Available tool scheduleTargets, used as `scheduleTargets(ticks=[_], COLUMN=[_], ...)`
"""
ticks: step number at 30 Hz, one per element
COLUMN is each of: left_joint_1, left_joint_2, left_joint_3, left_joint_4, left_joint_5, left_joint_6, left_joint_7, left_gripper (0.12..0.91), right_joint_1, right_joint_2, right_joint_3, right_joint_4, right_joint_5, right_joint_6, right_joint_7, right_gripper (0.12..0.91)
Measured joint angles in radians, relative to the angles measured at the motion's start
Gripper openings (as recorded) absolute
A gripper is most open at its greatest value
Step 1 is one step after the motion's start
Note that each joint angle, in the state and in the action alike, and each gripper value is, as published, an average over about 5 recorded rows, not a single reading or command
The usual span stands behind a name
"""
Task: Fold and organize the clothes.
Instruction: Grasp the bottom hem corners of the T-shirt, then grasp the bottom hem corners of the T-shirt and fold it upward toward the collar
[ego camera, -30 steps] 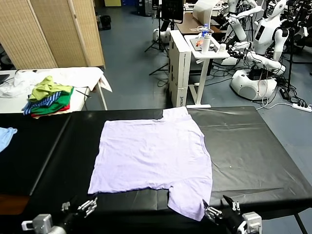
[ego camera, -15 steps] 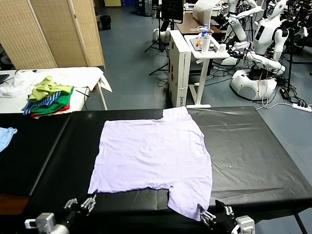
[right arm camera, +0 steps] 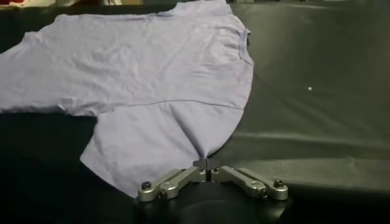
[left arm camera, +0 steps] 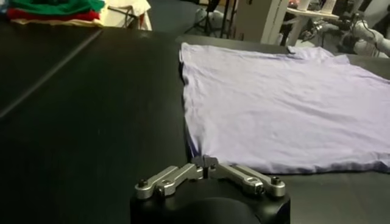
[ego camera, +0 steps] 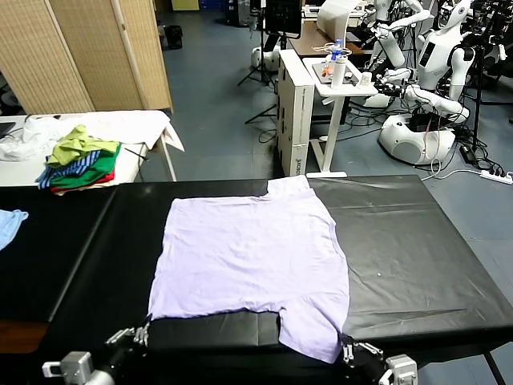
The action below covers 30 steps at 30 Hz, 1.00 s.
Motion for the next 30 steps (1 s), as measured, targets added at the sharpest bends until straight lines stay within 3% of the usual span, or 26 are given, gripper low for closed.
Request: scheduleTargets(ticks=[4,9,18,30], left_joint_1=[-0.042,-0.096,-0.199,-0.272], left_joint_2=[-0.001,0.001,0.035,0.087], left_joint_3=[0.021,0.040,0.085,0.113], left_joint_4=[0.030,0.071,0.149,0.228], left_joint_5=[0.027,0.056,0.088,0.090], left_joint_6=[-0.010,-0.020,-0.019,-0.016], left_joint_7=[0.001,0.002,0.010,0.011], left_gripper=[0.146,0.146,0.146,0.146], right_joint_1=[-0.024,-0.010,0.155,0.442], right_joint_2=[0.004,-0.001,-0.051,-0.106], right_joint_3=[0.013,0.030,0.017,-0.060], right_joint_4=[0.014,0.017,-0.044,-0.258], right_joint_5=[0.002,0.020,0.075,0.105], right_joint_6=[0.019,0.076,0.167,0.181], right_joint_7=[-0.007,-0.046,-0.088,-0.076], right_gripper=[0.139,0.139,0.139,0.139])
